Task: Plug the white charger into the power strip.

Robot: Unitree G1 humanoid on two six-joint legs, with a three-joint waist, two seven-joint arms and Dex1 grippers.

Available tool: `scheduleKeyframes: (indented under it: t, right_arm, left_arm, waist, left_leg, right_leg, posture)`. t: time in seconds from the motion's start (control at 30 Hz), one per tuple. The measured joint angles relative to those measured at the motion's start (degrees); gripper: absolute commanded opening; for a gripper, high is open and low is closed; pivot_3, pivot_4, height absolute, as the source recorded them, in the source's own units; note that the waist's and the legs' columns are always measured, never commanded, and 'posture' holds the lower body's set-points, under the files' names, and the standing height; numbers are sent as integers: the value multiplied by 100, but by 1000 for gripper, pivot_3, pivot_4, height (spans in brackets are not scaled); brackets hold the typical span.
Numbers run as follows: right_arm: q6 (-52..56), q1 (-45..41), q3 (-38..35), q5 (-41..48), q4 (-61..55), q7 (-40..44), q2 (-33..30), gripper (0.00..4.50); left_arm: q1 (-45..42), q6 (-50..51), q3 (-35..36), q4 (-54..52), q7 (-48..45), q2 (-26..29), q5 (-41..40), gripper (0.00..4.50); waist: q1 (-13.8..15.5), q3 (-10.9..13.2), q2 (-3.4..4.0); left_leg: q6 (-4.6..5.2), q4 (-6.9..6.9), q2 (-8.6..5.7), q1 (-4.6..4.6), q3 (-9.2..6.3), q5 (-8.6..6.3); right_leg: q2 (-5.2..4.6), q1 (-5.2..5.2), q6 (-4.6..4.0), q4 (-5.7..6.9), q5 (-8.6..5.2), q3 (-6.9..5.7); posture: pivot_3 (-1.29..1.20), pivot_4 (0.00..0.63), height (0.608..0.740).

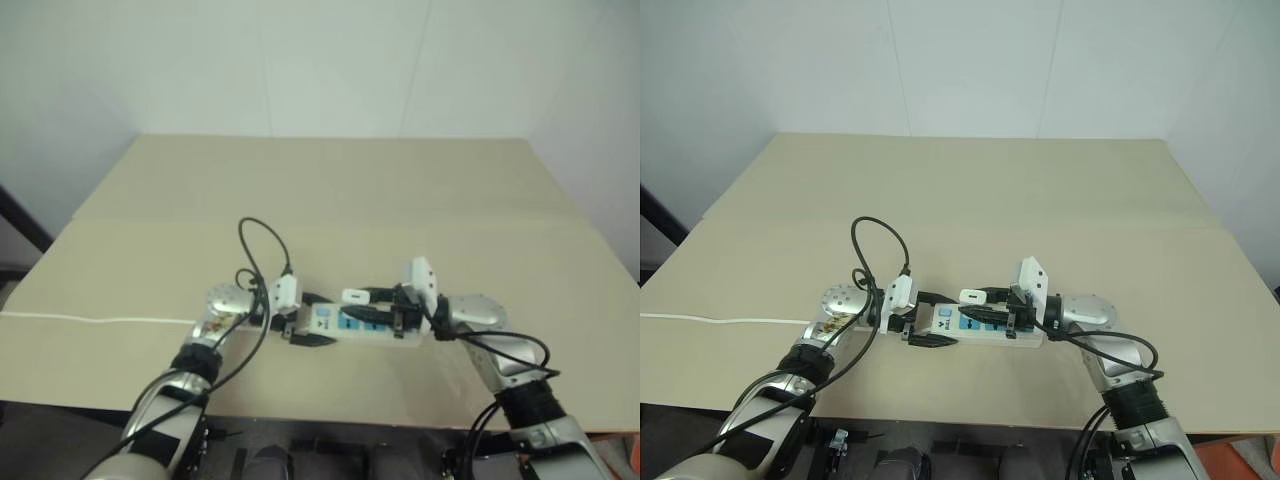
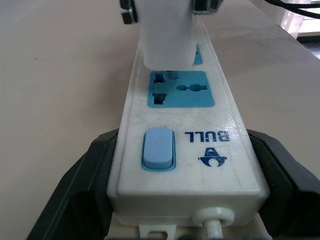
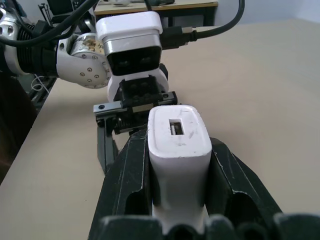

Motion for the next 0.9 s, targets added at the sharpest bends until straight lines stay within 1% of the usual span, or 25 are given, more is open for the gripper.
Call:
scheduleKeyframes:
  t: [0.33,0.57,0.9]
  right_arm:
    - [-43,-140,27,-162,248,199,184,1159]
    - [-95,-214,21,-280,614,173,334,1159]
    - [-184,-255,38,-382,672,301,241,1159]
  left_arm:
    - [100,25,8,-166,36,44,-3,3292]
    - [113,113,9,-218,40,56,-4,3292]
    - [123,133,-3,-266,77,52,-4,3292]
  waist:
    - [-8,0,0]
    - [-14,0,0]
    - [-14,0,0]
  left_leg:
    - [0,-2,1,0,0,0]
    - [0,-3,1,0,0,0]
    - [0,-4,1,0,0,0]
  right_leg:
    - [0,-3,0,-1,0,0]
    - [0,-4,0,0,0,0]
    - [0,-4,0,-1,0,0]
  posture:
    - [0,150,740]
    - [0,150,740]
    - [0,150,740]
